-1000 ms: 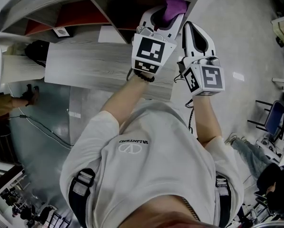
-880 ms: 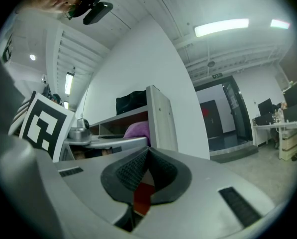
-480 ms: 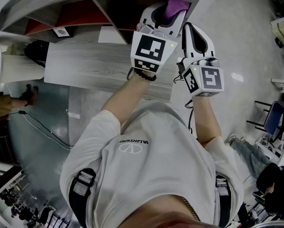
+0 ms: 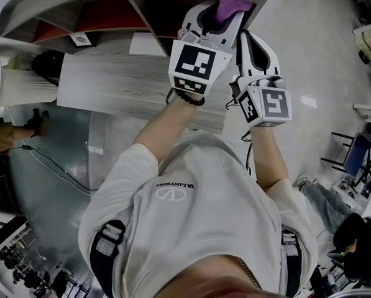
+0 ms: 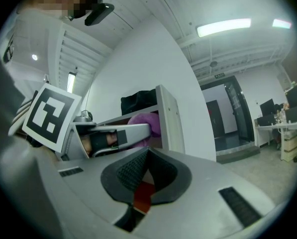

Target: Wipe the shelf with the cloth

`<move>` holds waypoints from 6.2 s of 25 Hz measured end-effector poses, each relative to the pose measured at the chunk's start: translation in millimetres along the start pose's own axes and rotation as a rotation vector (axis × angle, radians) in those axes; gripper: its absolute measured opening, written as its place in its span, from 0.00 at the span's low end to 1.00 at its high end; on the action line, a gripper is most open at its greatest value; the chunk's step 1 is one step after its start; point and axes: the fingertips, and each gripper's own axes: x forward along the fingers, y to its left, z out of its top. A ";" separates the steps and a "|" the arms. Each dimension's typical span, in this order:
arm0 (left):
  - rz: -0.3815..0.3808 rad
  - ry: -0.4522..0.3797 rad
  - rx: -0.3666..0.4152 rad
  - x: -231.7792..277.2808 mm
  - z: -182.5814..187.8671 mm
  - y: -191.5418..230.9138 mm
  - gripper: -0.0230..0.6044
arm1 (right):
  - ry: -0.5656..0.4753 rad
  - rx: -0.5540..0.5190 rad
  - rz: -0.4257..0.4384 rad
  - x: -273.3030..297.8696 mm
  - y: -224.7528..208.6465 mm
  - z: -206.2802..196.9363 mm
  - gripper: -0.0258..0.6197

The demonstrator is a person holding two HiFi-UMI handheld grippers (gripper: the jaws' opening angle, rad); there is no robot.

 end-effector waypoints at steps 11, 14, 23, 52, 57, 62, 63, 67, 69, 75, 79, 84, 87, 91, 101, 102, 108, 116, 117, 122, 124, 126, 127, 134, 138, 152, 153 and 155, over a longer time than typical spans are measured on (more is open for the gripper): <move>0.040 -0.012 -0.018 -19.3 1.6 31.1 0.20 | 0.011 -0.009 0.013 6.8 23.2 -6.0 0.04; 0.052 -0.018 -0.018 -23.9 1.5 40.1 0.20 | 0.014 -0.010 0.017 10.5 28.5 -8.8 0.04; 0.080 -0.013 -0.021 -33.9 -0.2 63.7 0.20 | 0.031 -0.009 0.026 21.9 42.5 -17.1 0.04; 0.190 -0.044 -0.055 -66.1 2.7 141.6 0.20 | 0.064 -0.002 0.045 59.5 77.9 -33.5 0.04; 0.210 -0.051 -0.067 -71.2 0.9 146.3 0.20 | 0.068 -0.002 0.044 62.4 80.1 -32.9 0.04; 0.225 -0.034 -0.077 -77.6 -10.5 150.4 0.20 | 0.074 0.002 0.045 65.5 81.5 -37.0 0.04; 0.226 -0.029 -0.076 -78.8 -13.0 151.2 0.20 | 0.074 0.002 0.045 66.1 82.3 -37.6 0.04; 0.230 -0.004 -0.074 -82.8 -21.8 151.4 0.20 | 0.076 0.005 0.046 66.0 84.8 -37.3 0.04; 0.234 0.006 -0.074 -84.3 -27.7 153.7 0.20 | 0.080 0.006 0.046 67.6 86.1 -39.6 0.04; 0.236 0.042 -0.062 -86.2 -49.5 158.3 0.20 | 0.098 0.006 0.042 70.0 87.2 -51.4 0.04; 0.234 0.066 -0.065 -87.5 -61.6 156.6 0.20 | 0.105 0.007 0.041 69.5 85.0 -55.0 0.04; 0.223 0.085 -0.055 -88.6 -71.5 155.6 0.20 | 0.115 0.011 0.041 71.6 85.5 -60.8 0.04; 0.220 0.099 -0.051 -90.0 -79.7 157.8 0.20 | 0.124 0.014 0.041 75.5 86.6 -67.0 0.04; 0.214 0.110 -0.054 -89.2 -87.6 155.1 0.20 | 0.134 0.022 0.040 76.7 83.9 -71.7 0.04; 0.212 0.136 -0.071 -92.5 -111.0 158.6 0.20 | 0.153 0.029 0.033 84.6 84.3 -86.9 0.04; 0.211 0.139 -0.074 -92.9 -113.7 159.3 0.20 | 0.156 0.030 0.033 85.2 85.0 -88.7 0.04; 0.210 0.153 -0.075 -95.0 -127.4 158.5 0.20 | 0.175 0.030 0.023 82.3 83.3 -98.8 0.04; 0.213 0.160 -0.084 -96.0 -142.6 159.7 0.20 | 0.199 0.029 0.012 77.6 79.0 -112.6 0.04; 0.214 0.162 -0.084 -96.0 -143.9 159.5 0.20 | 0.201 0.030 0.012 76.9 78.5 -113.8 0.04; 0.219 0.171 -0.087 -96.9 -149.2 158.7 0.20 | 0.210 0.034 0.014 75.4 78.0 -116.9 0.04; 0.220 0.175 -0.087 -97.6 -152.3 158.5 0.20 | 0.212 0.030 0.013 74.4 78.6 -118.3 0.04; 0.220 0.180 -0.087 -98.5 -156.0 158.5 0.20 | 0.214 0.027 0.014 73.2 79.3 -120.2 0.04; 0.220 0.182 -0.088 -98.9 -157.9 158.3 0.20 | 0.216 0.027 0.014 72.7 79.3 -121.2 0.04; 0.217 0.203 -0.087 -95.6 -170.8 158.0 0.20 | 0.228 0.033 0.000 72.0 72.4 -125.9 0.04; 0.215 0.212 -0.088 -94.3 -177.1 156.2 0.20 | 0.235 0.035 -0.008 69.5 68.0 -129.7 0.04; 0.215 0.261 -0.092 -93.6 -207.3 155.4 0.20 | 0.258 0.043 -0.017 65.9 62.3 -142.1 0.04; 0.214 0.263 -0.092 -93.9 -209.1 155.1 0.20 | 0.260 0.044 -0.018 65.4 61.9 -143.1 0.04; 0.213 0.269 -0.091 -94.6 -212.5 154.1 0.20 | 0.261 0.044 -0.020 64.0 61.6 -144.5 0.04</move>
